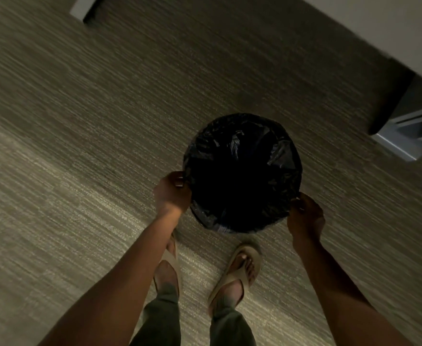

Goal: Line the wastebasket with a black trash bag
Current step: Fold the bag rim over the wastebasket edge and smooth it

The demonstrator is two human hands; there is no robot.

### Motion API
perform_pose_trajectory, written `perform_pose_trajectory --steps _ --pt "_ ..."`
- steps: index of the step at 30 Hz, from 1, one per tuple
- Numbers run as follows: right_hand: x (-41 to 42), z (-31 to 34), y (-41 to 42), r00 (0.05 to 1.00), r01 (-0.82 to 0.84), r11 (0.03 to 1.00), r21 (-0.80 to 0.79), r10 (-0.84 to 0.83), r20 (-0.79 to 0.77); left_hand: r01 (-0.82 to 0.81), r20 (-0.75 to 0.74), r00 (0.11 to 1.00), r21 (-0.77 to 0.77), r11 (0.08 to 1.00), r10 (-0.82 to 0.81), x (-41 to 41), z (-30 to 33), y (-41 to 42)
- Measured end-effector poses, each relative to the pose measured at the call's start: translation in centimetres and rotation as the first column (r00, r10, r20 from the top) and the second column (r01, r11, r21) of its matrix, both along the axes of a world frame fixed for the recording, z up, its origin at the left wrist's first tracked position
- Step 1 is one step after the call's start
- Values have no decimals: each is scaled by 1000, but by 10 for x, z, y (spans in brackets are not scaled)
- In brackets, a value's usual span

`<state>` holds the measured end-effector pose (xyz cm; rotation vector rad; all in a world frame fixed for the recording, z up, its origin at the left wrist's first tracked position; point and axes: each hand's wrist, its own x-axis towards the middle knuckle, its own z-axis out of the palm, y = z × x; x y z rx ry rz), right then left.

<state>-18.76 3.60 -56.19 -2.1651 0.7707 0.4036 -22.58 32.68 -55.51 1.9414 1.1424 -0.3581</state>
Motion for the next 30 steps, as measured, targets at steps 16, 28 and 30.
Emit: perform_pose_trajectory --steps 16,28,30 --pt "24 18 65 993 -102 979 175 111 -43 -168 69 982 -127 978 178 -22 -4 75" --pt "73 20 283 949 -299 899 320 316 -2 -382 199 907 20 924 371 -29 15 279" --pt "81 17 319 939 -316 878 358 342 -10 -400 191 904 56 915 383 -27 13 312"
